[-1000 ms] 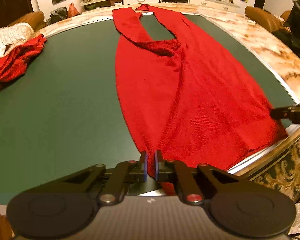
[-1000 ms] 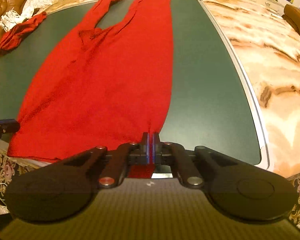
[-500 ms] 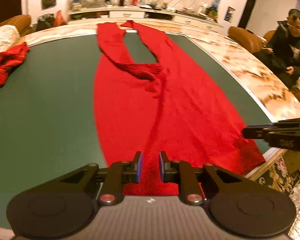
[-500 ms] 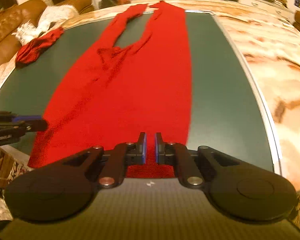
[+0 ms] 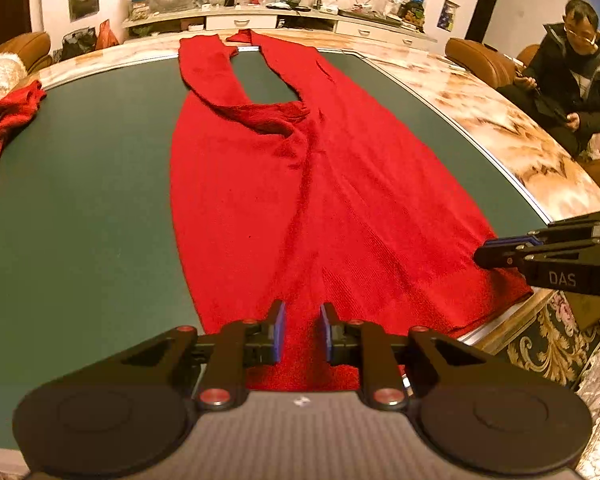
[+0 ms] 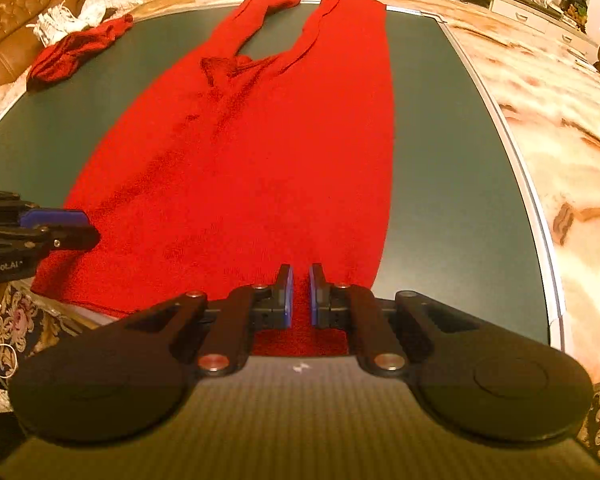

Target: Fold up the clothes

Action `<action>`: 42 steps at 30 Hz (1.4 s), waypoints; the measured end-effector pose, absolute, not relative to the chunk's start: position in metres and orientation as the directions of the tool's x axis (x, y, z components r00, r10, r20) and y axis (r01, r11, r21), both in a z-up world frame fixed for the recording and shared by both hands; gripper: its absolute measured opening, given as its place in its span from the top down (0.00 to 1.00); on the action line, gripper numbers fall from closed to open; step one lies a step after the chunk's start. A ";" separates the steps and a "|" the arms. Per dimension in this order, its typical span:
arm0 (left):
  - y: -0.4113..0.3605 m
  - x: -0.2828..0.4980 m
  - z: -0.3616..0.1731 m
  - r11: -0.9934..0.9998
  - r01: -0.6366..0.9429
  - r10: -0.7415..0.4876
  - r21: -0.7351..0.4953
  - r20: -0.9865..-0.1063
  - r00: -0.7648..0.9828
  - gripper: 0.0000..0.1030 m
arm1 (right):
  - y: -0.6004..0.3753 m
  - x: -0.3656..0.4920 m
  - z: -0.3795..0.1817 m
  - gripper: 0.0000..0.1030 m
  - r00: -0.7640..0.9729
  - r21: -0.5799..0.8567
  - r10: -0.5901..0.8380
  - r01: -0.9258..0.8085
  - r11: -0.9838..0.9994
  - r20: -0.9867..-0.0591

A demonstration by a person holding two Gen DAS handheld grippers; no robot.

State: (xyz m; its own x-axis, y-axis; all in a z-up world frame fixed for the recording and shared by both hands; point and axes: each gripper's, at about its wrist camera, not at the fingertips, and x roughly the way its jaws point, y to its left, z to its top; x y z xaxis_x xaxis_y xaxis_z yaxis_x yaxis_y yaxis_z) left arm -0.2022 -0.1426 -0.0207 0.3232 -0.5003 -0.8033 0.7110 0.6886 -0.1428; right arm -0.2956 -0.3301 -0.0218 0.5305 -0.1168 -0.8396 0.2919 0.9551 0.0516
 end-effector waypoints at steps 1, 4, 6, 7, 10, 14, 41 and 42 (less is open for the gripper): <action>-0.142 -0.202 -0.020 0.689 0.711 -0.499 -0.142 -0.804 0.323 0.80 | -0.330 -0.295 -0.022 0.90 0.528 0.048 -0.117 0.289 0.956 -0.841; -0.143 -0.205 -0.020 0.688 0.714 -0.492 -0.129 -0.807 0.328 0.80 | -0.330 -0.298 -0.022 0.90 0.529 0.055 -0.108 0.284 0.957 -0.842; -0.143 -0.205 -0.020 0.691 0.710 -0.488 -0.132 -0.810 0.324 0.80 | -0.331 -0.299 -0.023 0.90 0.528 0.059 -0.103 0.281 0.958 -0.843; -0.142 -0.204 -0.019 0.695 0.705 -0.489 -0.142 -0.812 0.319 0.80 | -0.331 -0.300 -0.023 0.90 0.528 0.061 -0.100 0.280 0.958 -0.844; -0.140 -0.202 -0.020 0.700 0.695 -0.498 -0.167 -0.811 0.307 0.80 | -0.331 -0.300 -0.023 0.90 0.521 0.060 -0.097 0.275 0.960 -0.848; -0.139 -0.201 -0.020 0.694 0.698 -0.506 -0.174 -0.808 0.301 0.79 | -0.330 -0.298 -0.022 0.90 0.512 0.053 -0.099 0.275 0.960 -0.853; -0.122 0.054 -0.013 0.788 0.571 -0.516 -0.232 -0.754 0.406 0.26 | -0.388 0.272 0.016 0.38 0.598 -0.054 -0.203 0.257 0.965 -0.775; -0.124 0.063 -0.015 0.788 0.569 -0.519 -0.234 -0.749 0.412 0.26 | -0.389 0.287 0.010 0.38 0.589 -0.055 -0.205 0.262 0.963 -0.781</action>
